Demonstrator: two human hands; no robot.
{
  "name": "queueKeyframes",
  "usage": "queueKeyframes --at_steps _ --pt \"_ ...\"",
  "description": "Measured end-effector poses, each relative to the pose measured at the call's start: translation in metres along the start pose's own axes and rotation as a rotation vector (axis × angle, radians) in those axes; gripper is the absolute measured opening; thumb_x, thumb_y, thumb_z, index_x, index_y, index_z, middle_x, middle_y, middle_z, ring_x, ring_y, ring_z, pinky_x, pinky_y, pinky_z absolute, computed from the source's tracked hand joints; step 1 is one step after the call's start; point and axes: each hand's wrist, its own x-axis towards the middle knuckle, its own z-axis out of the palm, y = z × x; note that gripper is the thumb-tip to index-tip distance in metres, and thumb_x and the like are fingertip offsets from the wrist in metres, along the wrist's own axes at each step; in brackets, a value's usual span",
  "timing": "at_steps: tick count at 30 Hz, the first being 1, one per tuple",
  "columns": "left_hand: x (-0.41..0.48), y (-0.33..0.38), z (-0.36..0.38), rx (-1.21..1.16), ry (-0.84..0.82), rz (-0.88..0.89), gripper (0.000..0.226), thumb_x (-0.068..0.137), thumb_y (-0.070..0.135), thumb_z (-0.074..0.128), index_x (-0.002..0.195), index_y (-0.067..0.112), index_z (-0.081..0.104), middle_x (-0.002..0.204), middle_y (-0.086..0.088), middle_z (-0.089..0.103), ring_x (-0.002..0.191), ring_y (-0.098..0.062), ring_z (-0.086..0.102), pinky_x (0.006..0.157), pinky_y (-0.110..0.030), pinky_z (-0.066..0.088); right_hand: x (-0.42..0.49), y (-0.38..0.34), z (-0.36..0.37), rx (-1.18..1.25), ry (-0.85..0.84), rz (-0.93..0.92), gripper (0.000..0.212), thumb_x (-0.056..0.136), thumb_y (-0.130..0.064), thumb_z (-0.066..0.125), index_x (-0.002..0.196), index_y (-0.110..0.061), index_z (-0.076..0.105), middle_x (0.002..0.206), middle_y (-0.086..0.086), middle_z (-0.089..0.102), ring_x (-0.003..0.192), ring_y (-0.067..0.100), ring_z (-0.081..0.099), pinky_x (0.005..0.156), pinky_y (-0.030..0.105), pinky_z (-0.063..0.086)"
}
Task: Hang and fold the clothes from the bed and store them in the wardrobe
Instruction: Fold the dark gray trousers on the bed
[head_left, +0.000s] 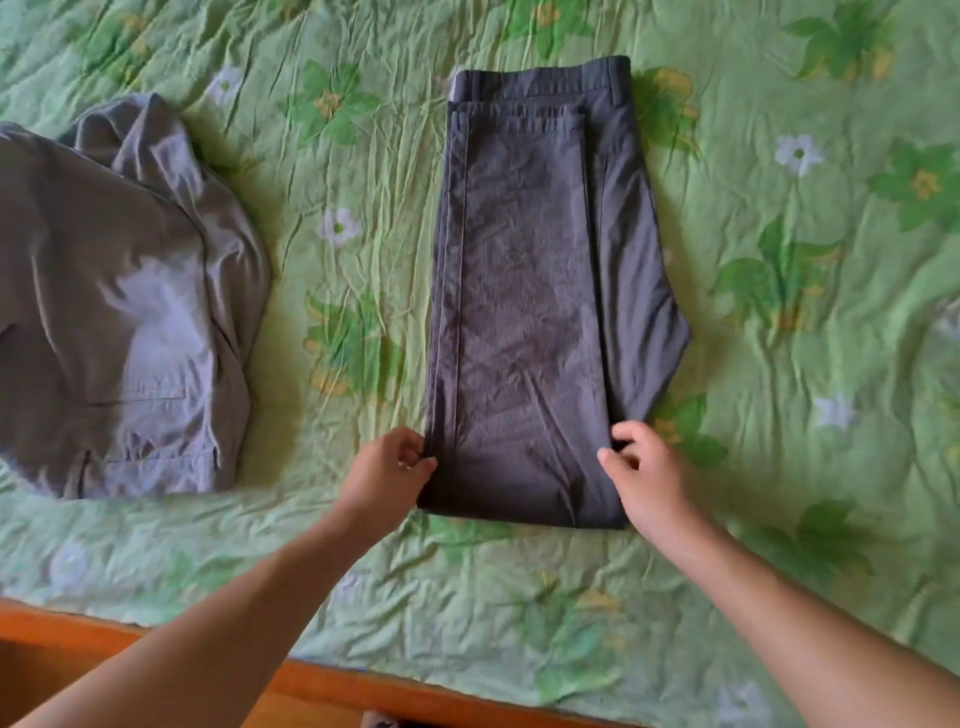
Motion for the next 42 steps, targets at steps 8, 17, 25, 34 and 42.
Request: queueKeyframes --at_steps 8,17,25,34,42 --pt "-0.004 0.000 -0.014 0.017 -0.116 0.310 0.076 0.082 -0.022 0.037 0.133 0.032 0.053 0.109 -0.004 0.068 0.101 -0.022 0.065 0.094 -0.042 0.054 -0.001 0.020 -0.035 -0.651 -0.148 -0.503 0.078 0.087 -0.001 0.051 0.152 -0.043 0.039 0.098 0.003 0.042 0.068 0.037 0.055 0.058 0.046 0.052" --pt "0.022 0.006 -0.019 0.591 0.116 0.996 0.052 0.074 -0.009 0.075 0.122 0.010 0.069 0.094 -0.004 0.065 0.091 -0.031 0.060 0.074 -0.043 0.056 0.028 0.018 -0.053 -0.775 0.053 -1.013 0.054 0.066 0.006 0.081 0.114 -0.015 0.076 0.100 0.014 0.045 0.078 0.037 0.056 0.064 0.046 0.052" --pt "0.049 0.056 -0.056 0.438 0.100 1.035 0.024 0.084 0.020 0.070 0.107 0.012 0.073 0.118 -0.011 0.060 0.111 -0.031 0.056 0.096 -0.038 0.046 0.061 -0.041 -0.080 -0.522 0.028 -1.080 0.018 0.089 -0.019 0.056 0.094 -0.017 0.073 0.133 0.014 0.064 0.130 0.033 0.055 0.114 0.052 0.032" --pt "0.169 0.164 -0.089 -0.706 -0.276 0.011 0.031 0.092 0.028 0.068 0.116 0.009 0.064 0.104 -0.006 0.073 0.100 -0.023 0.069 0.081 -0.037 0.058 0.211 -0.132 -0.113 0.619 -0.570 0.196 0.037 0.085 -0.044 0.069 0.102 -0.012 0.080 0.108 0.011 0.076 0.100 0.026 0.074 0.080 0.038 0.061" --pt "0.143 0.122 -0.054 -0.580 -0.224 0.263 0.031 0.093 0.004 0.065 0.124 0.011 0.061 0.118 -0.007 0.072 0.112 -0.020 0.068 0.095 -0.031 0.055 0.193 -0.111 -0.092 0.558 -0.797 0.265 0.029 0.071 0.001 0.071 0.097 -0.006 0.080 0.108 0.020 0.074 0.100 0.031 0.073 0.082 0.044 0.060"
